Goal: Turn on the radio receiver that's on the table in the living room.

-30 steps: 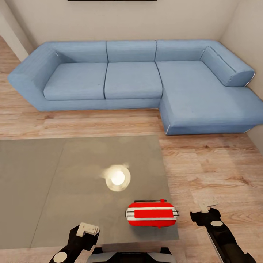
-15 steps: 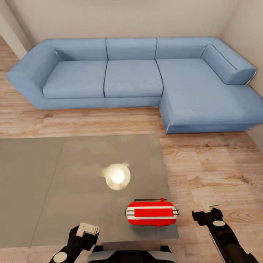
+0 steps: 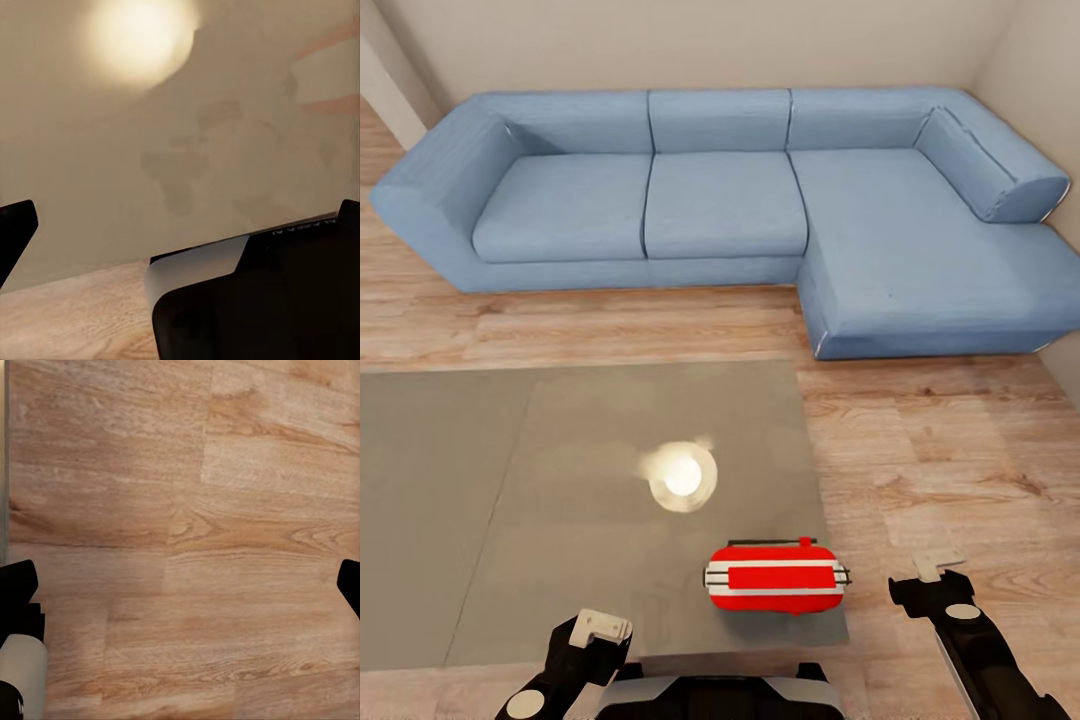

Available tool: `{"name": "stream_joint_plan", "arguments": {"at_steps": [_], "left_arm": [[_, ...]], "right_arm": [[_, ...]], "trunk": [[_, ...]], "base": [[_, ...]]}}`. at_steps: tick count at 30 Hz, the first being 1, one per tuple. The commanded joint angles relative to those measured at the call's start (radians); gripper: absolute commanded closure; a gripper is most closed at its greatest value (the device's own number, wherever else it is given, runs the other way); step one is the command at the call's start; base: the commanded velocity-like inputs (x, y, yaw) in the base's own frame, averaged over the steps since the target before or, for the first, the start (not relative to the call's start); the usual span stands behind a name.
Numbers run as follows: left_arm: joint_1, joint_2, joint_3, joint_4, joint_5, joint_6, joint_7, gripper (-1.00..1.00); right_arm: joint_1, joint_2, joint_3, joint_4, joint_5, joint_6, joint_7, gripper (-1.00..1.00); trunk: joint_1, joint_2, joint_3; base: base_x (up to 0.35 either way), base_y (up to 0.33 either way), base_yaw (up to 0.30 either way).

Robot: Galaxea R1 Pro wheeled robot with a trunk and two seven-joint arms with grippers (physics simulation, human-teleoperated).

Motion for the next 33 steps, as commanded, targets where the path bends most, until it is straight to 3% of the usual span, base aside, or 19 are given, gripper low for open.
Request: {"name": "stream_joint_plan", "arguments": {"at_steps": [1, 33], "left_arm": [[0.0, 0.0, 0.0, 0.0, 0.0, 0.0, 0.0, -1.0], [0.001, 0.0, 0.0, -0.001, 0.0, -0.001, 0.004, -1.0]], "right_arm": [[0.0, 0.0, 0.0, 0.0, 0.0, 0.0, 0.0, -1.0], [0.0, -0.002, 0.0, -0.001, 0.006, 0.009, 0.0, -1.0]], "trunk": [[0.0, 0.0, -0.002], [0.0, 0.0, -0.046]], "base": [[0.0, 0.0, 0.0], [0.0, 0.0, 0.0]]}}
